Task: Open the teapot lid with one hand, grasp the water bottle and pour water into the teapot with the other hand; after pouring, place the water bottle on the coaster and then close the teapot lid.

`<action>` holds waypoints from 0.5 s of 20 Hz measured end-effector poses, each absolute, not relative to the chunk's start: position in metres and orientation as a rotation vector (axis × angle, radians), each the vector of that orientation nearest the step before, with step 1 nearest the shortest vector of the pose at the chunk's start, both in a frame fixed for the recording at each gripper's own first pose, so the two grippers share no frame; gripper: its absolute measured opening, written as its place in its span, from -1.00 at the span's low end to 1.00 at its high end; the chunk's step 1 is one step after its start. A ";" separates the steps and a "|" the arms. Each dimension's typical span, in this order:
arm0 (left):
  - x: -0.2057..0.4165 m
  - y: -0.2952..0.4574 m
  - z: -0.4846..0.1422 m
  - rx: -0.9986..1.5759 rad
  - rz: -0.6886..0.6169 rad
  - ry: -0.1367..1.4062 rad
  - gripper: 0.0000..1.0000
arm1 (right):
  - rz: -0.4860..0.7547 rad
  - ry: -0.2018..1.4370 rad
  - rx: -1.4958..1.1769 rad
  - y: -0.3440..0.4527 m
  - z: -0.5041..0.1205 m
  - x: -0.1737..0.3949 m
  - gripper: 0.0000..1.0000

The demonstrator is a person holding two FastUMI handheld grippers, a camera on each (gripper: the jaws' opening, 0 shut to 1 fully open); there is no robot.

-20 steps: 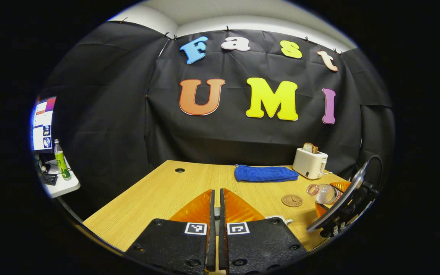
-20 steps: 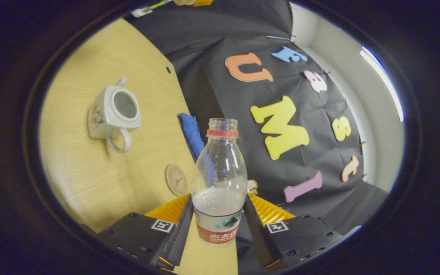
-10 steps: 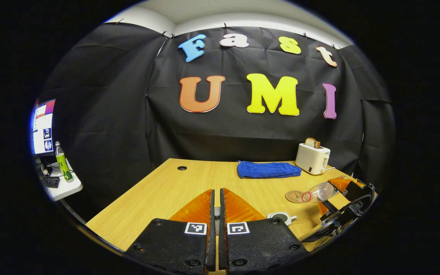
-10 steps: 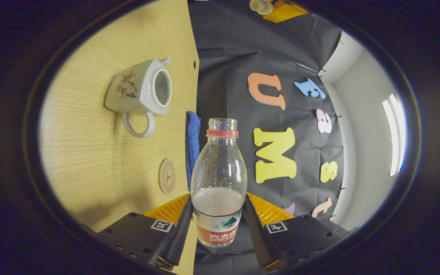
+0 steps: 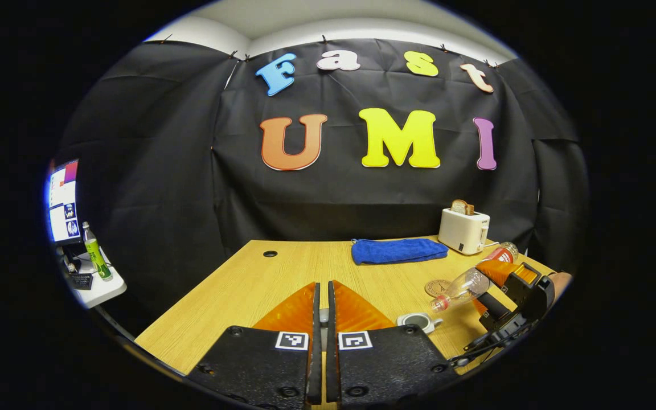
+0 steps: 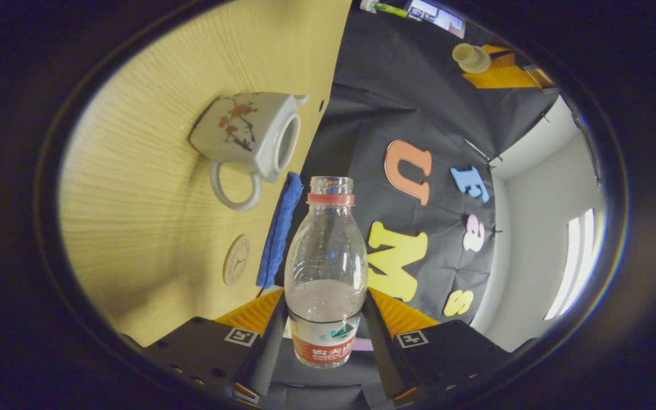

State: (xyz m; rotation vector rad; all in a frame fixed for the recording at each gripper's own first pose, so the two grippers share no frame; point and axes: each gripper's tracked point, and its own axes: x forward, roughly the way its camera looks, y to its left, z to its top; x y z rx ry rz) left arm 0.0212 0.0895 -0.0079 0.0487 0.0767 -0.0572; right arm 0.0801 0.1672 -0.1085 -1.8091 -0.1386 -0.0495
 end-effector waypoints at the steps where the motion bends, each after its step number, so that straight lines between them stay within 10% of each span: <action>1: 0.021 0.089 -0.008 0.050 -0.059 0.078 -0.90 | -0.046 -0.148 -1.832 0.170 -0.109 0.079 0.45; 10: 0.021 0.094 -0.014 0.067 -0.048 0.099 -0.90 | -0.056 -0.190 -1.925 0.181 -0.101 0.076 0.49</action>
